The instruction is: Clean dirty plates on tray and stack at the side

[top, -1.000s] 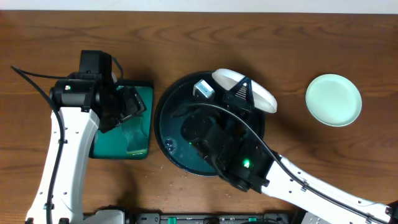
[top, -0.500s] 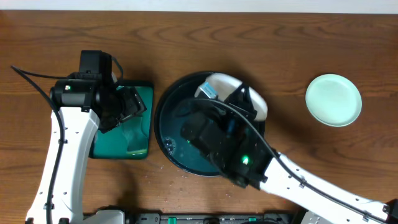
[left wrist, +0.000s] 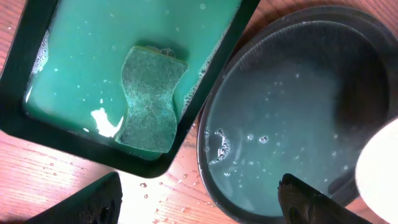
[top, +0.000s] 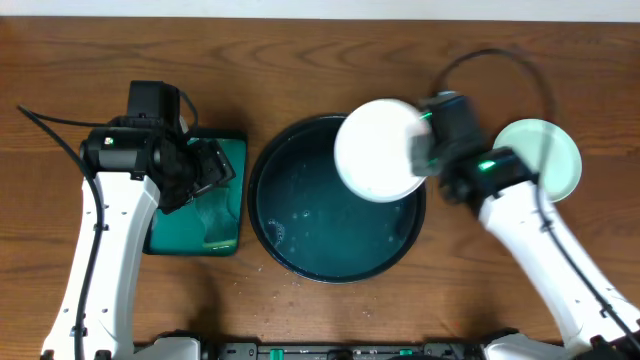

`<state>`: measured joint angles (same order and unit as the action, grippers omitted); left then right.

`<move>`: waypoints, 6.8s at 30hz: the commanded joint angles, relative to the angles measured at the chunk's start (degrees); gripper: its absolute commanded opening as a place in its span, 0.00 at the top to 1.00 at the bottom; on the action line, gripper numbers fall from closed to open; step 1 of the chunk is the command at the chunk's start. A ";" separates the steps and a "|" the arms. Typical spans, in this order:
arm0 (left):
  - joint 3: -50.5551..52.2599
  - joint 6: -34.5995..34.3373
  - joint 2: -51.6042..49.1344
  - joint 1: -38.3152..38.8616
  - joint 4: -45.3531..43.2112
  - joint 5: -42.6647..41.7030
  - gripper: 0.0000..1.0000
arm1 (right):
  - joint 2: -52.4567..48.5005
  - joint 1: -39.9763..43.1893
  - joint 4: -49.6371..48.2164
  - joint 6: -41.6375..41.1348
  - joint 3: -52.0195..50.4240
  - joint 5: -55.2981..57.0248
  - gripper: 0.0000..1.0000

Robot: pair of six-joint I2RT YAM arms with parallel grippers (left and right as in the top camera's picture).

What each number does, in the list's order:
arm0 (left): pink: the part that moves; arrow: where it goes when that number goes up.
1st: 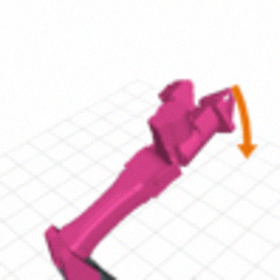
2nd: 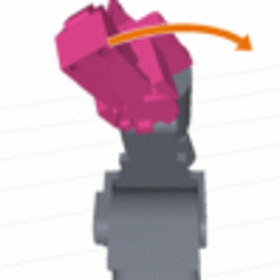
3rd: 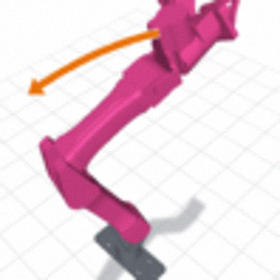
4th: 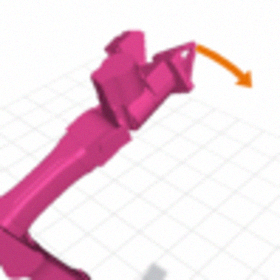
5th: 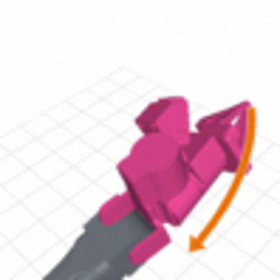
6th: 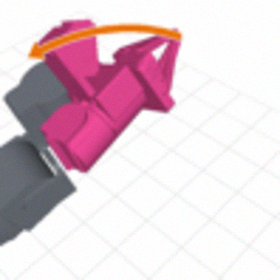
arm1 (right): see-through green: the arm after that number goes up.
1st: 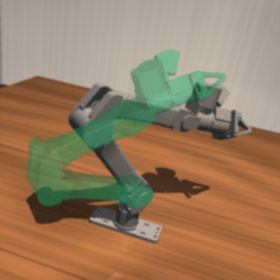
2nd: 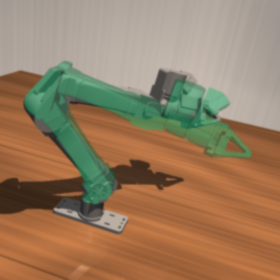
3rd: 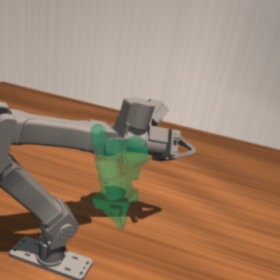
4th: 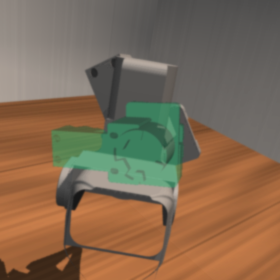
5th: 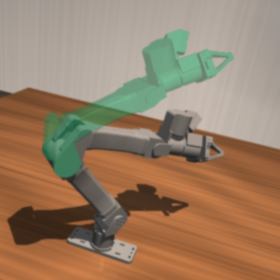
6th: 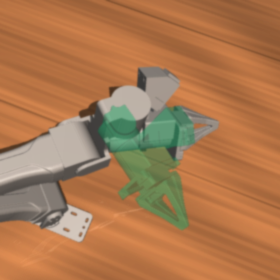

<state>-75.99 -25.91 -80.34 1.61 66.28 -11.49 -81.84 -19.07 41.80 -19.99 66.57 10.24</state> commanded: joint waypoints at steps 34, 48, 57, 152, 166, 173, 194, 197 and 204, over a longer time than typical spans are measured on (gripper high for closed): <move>-0.11 -0.52 0.61 -0.20 0.33 0.13 0.19 | -20.41 59.36 -0.52 -6.97 0.07 -32.04 0.67; -0.13 -0.52 0.61 -0.20 0.33 0.13 0.19 | -16.44 53.72 -6.93 11.15 0.15 -52.09 0.58; -0.11 -0.52 0.61 -0.20 0.33 0.13 0.19 | 0.26 38.18 -5.68 22.58 0.15 -38.56 0.57; -0.11 -0.52 0.61 -0.20 0.33 0.13 0.19 | 81.53 17.31 -38.77 20.04 -66.25 -27.61 0.01; -0.11 -0.52 0.61 -0.20 0.33 0.13 0.19 | 81.53 19.56 -37.66 31.61 -66.20 -14.84 0.01; -0.11 -0.52 0.61 -0.20 0.33 0.13 0.19 | 81.53 21.00 -37.33 29.38 -66.20 -12.61 0.01; -0.13 -0.52 0.61 -0.20 0.33 0.13 0.19 | 81.53 24.02 -37.73 24.33 -66.23 -7.30 0.01; -0.11 -0.52 0.61 -0.20 0.33 0.13 0.19 | 81.53 24.02 -37.73 24.33 -66.23 -7.30 0.01; -0.11 -0.52 0.61 -0.20 0.33 0.13 0.19 | 81.53 24.02 -37.73 24.33 -66.23 -7.30 0.01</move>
<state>-75.99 -25.91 -80.34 1.61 66.28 -11.68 -0.69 4.60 3.90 3.81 0.40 2.20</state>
